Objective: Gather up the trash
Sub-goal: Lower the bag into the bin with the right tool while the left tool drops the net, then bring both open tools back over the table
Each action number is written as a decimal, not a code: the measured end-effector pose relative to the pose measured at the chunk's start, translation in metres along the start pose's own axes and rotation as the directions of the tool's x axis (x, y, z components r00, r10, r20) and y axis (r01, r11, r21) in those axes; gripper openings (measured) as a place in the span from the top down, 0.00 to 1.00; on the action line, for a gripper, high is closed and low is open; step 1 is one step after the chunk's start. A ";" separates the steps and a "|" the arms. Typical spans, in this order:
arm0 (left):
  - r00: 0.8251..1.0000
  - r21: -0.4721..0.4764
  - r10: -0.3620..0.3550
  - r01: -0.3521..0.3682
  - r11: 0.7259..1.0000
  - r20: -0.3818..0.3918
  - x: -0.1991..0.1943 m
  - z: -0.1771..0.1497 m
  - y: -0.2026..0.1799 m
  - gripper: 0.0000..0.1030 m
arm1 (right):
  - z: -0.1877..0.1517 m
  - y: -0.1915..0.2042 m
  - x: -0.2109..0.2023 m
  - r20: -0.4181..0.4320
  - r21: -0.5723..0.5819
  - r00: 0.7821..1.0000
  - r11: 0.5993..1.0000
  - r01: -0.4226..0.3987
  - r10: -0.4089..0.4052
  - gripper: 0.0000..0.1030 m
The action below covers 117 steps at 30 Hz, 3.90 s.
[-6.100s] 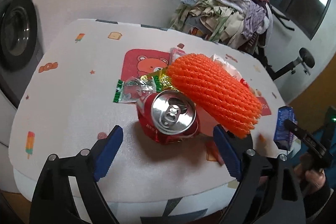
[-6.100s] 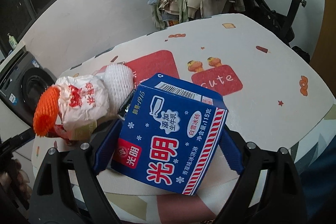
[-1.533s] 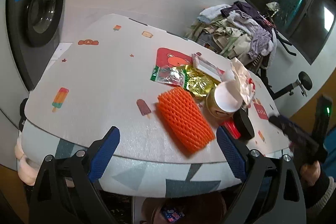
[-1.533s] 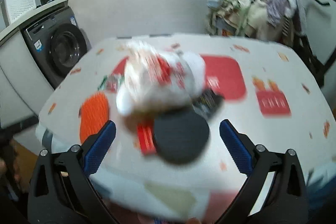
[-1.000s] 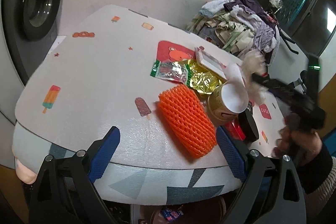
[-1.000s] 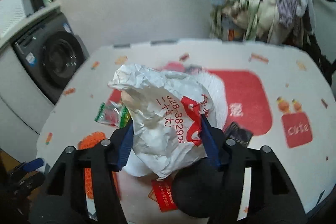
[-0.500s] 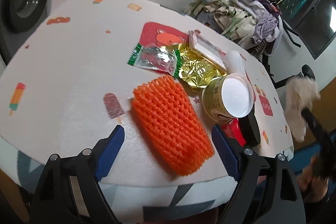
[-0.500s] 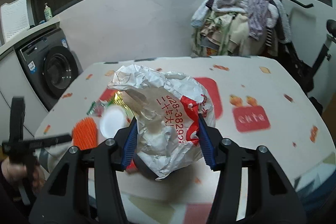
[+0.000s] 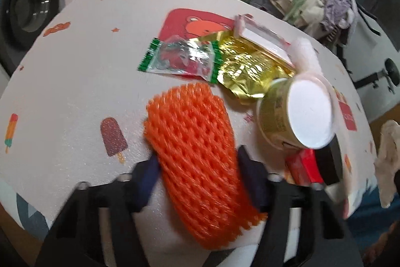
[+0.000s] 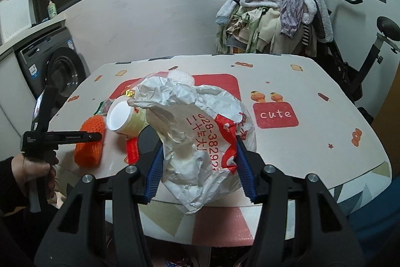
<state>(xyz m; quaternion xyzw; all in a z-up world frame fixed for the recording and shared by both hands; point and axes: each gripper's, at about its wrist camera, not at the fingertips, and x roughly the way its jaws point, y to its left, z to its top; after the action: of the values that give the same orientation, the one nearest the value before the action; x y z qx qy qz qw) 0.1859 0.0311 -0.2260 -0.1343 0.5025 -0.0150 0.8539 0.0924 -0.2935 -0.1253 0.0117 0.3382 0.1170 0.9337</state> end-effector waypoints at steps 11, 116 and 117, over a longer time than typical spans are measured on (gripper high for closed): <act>0.991 0.140 -0.112 0.102 0.985 0.067 -0.071 -0.025 -0.018 0.73 | -0.016 0.019 -0.014 -0.024 -0.006 0.997 0.997 -0.073 0.073 0.47; 0.964 0.213 -0.112 0.060 0.975 0.240 -0.119 -0.029 0.004 0.06 | 0.001 0.037 0.121 -0.211 0.085 0.968 0.989 -0.121 0.136 0.05; 0.965 0.211 -0.120 0.071 0.975 0.232 -0.117 -0.026 0.004 0.06 | 0.003 0.039 0.130 -0.225 0.088 0.965 0.990 -0.114 0.131 0.05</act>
<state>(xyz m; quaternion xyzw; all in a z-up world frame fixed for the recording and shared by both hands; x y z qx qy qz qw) 0.1051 0.0480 -0.1387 -0.0725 0.3830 -0.0903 0.9165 0.1833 -0.2260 -0.2007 0.0538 0.4470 0.1622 0.8781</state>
